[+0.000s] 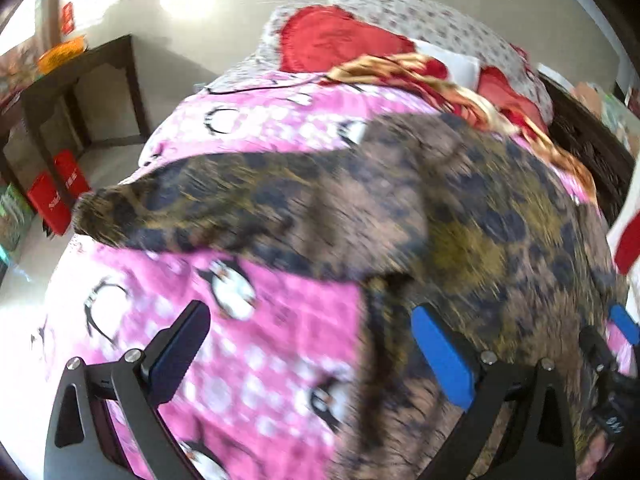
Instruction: Fold small clothes
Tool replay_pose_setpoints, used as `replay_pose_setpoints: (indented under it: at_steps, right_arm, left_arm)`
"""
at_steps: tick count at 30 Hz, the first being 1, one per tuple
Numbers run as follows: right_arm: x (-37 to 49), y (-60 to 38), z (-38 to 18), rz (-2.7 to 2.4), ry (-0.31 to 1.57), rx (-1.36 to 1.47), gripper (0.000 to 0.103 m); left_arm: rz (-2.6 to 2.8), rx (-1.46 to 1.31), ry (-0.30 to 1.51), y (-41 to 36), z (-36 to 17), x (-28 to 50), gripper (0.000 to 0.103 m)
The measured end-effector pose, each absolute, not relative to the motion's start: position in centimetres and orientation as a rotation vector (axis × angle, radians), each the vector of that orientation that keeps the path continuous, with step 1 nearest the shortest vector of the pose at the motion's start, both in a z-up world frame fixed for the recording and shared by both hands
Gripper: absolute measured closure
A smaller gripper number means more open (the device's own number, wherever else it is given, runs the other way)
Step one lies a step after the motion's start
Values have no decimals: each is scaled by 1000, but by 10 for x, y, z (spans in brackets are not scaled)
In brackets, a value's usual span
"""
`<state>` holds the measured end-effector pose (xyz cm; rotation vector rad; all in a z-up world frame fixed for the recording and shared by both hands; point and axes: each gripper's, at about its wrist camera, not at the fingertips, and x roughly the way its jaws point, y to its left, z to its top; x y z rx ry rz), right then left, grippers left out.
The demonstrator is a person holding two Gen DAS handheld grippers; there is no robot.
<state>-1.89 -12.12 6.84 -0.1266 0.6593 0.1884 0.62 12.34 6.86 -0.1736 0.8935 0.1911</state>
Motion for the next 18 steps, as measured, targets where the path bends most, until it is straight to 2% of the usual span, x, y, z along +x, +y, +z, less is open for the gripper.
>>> replay_pose_setpoints:
  at_steps: [4, 9, 12, 18]
  right_arm:
    - [1, -119, 49, 155, 688, -215, 0]
    - [22, -136, 2, 86, 814, -209, 0]
    - [29, -146, -1, 82, 850, -145, 1]
    - [28, -142, -1, 55, 831, -192, 1]
  left_arm:
    - [174, -193, 887, 135, 71, 4, 1]
    - [188, -117, 920, 94, 68, 11, 1]
    - [206, -49, 922, 71, 66, 15, 1]
    - [190, 23, 895, 41, 70, 19, 1]
